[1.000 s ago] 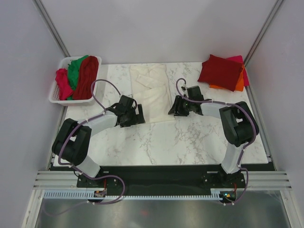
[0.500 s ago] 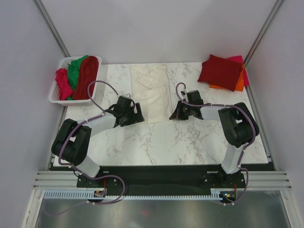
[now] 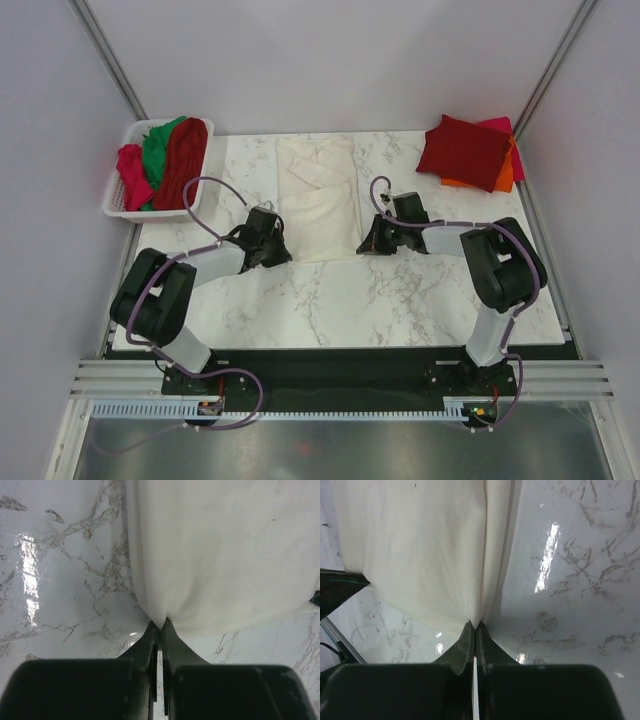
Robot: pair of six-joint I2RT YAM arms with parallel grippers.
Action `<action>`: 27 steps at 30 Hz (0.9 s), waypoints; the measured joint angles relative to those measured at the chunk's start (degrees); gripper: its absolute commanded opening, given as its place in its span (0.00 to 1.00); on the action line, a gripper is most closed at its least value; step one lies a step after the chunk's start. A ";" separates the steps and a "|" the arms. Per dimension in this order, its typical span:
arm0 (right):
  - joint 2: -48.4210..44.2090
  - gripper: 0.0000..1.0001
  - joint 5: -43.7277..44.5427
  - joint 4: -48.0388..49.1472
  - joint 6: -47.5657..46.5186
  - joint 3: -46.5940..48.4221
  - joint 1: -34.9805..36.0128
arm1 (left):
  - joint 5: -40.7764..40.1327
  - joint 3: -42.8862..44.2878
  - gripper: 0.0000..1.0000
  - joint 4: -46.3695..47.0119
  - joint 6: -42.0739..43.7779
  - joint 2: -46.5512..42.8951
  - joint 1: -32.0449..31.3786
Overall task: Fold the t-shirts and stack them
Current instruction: Fold the tshirt
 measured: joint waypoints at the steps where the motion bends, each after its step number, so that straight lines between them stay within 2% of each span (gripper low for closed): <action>1: -0.28 0.00 0.00 0.11 -0.04 -0.37 0.09 | 0.00 0.00 0.02 0.02 -0.04 0.00 0.00; 5: -2.67 0.00 -0.04 -0.07 -0.63 -3.08 0.39 | 0.02 -1.11 0.02 -0.90 -0.04 -2.14 -0.09; 9: -7.87 0.00 -0.07 -2.99 -0.83 -7.61 1.36 | 0.70 -3.43 0.02 -4.57 -0.15 -10.27 -1.14; 12: -14.27 0.00 0.15 -6.84 -0.50 -11.02 2.36 | 1.60 -5.44 0.02 -8.41 -0.81 -18.97 -2.62; 17: -29.99 0.00 1.70 -14.91 1.03 -13.53 5.66 | 2.75 -6.75 0.02 -17.07 -1.92 -33.03 -4.76; 22: -42.18 0.00 3.74 -23.17 2.84 -11.26 8.07 | 3.65 -5.68 0.02 -24.37 -2.67 -42.40 -5.25; 27: -41.53 0.00 7.13 -30.45 1.97 -1.33 8.46 | 2.86 1.84 0.02 -32.00 -2.62 -39.56 -5.44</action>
